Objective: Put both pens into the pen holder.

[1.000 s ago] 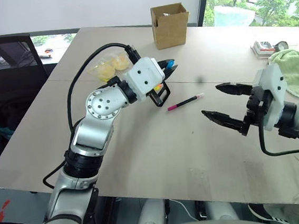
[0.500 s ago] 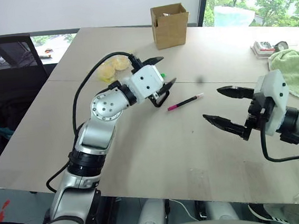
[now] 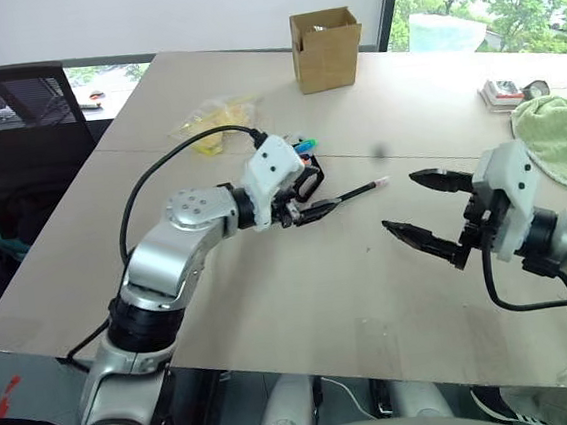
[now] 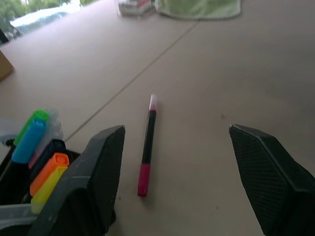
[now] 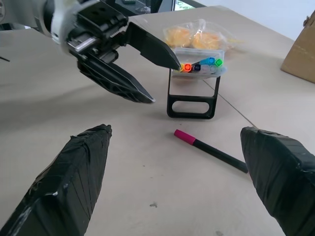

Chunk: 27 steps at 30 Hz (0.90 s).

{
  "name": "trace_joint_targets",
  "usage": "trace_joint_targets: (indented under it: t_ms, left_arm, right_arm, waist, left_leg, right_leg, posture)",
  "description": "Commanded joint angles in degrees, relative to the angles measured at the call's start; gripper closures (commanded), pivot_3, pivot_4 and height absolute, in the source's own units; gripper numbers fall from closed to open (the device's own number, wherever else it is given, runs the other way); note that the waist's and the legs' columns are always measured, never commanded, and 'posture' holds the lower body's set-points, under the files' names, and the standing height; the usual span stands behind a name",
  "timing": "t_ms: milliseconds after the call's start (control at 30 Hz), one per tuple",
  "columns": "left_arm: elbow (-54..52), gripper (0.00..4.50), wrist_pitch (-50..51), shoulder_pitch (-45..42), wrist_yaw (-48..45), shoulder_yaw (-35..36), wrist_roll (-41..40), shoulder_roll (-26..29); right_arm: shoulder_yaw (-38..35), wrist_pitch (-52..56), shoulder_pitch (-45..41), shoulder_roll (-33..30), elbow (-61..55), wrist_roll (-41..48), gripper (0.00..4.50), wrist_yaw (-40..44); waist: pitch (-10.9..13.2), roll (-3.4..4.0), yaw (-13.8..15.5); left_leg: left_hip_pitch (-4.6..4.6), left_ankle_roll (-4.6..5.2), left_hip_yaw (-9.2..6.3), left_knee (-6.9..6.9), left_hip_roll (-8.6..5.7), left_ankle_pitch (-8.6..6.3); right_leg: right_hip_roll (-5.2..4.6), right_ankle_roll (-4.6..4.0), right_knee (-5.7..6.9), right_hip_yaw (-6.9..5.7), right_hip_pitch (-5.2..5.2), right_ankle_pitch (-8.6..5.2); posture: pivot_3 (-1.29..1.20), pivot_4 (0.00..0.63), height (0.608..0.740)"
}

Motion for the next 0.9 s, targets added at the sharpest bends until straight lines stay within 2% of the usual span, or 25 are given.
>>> trace_joint_targets:
  t_ms: [33,267,400,500,600,700,800,900]
  left_arm:
    - [5.3,1.01,8.0,-4.8,-1.2,-3.1,-0.9,-1.8]
    - [17.4,1.01,5.1,-10.6,-1.8,-10.3,5.2,-5.3]
    - [31.7,1.01,2.3,-17.3,-0.2,-14.9,10.9,-11.5]
    - [37.4,1.01,0.1,-19.3,-2.2,-16.3,12.8,-13.4]
    - [40.7,1.65,-2.6,-20.1,-4.3,-16.9,14.3,-14.4]
    - [41.8,2.85,-4.2,-20.2,-6.2,-16.9,15.4,-14.7]
    - [39.2,4.35,-5.1,-19.8,-8.8,-16.1,15.4,-13.6]
    - [31.1,4.44,-5.0,-17.7,-14.7,-15.4,13.4,-9.7]
  right_arm:
    - [-2.0,-0.8,3.5,-1.4,-3.7,-0.3,0.0,-0.1]
    - [-5.1,-0.6,11.1,-2.0,-8.8,-0.3,0.0,-3.3]
    - [-6.1,-1.6,16.2,-0.9,-12.9,0.6,0.0,-8.2]
    - [-5.7,-3.6,18.0,-1.9,-13.1,1.5,0.0,-11.0]
    - [-5.3,-5.9,19.8,-3.4,-13.1,2.6,0.0,-13.4]
    - [-5.0,-8.3,21.5,-4.8,-13.1,3.5,0.0,-15.5]
    - [-4.1,-10.4,22.9,-6.0,-13.1,3.9,0.0,-17.3]
    - [-3.4,-12.1,24.0,-6.8,-13.1,3.8,0.0,-18.4]
  waist:
    - [0.0,0.0,0.0]
    - [0.0,0.0,-0.4]
    - [0.0,-0.01,0.3]
    - [0.0,-0.02,-0.1]
    - [0.0,-0.02,-0.5]
    - [0.0,-0.01,-0.2]
    - [0.0,-0.02,-0.2]
    - [0.0,-0.01,-0.4]
  left_leg:
    - [0.0,0.01,-0.04,0.04,-0.01,0.0]
    - [0.01,0.03,-0.08,0.13,0.02,-0.02]
    - [-0.01,0.04,-0.12,0.21,-0.01,-0.03]
    - [-0.06,0.16,-0.13,0.38,-0.05,-0.1]
    - [-0.02,0.24,0.01,0.41,-0.05,-0.15]
    - [-0.02,0.24,-0.08,0.42,0.0,-0.15]
    - [-0.03,0.24,-0.1,0.41,0.0,-0.15]
    - [-0.06,0.24,-0.08,0.42,-0.01,-0.15]
  right_leg:
    - [0.01,0.01,0.0,-0.04,0.04,0.0]
    - [0.02,0.06,0.06,-0.05,0.05,-0.04]
    - [0.0,0.07,0.08,-0.08,0.11,-0.04]
    - [-0.02,0.1,0.03,-0.13,0.18,-0.05]
    - [-0.06,0.14,0.04,-0.04,0.18,-0.06]
    - [-0.13,0.14,0.06,-0.05,0.18,-0.06]
    - [-0.2,0.14,0.06,-0.06,0.18,-0.06]
    - [-0.21,0.14,0.03,-0.04,0.18,-0.06]
  posture:
    - [0.0,0.15,0.74]
    - [0.0,0.15,0.74]
    - [0.0,0.15,0.74]
    - [0.0,0.15,0.74]
    - [0.0,0.15,0.74]
    - [0.0,0.15,0.74]
    - [0.0,0.15,0.74]
    - [0.0,0.15,0.74]
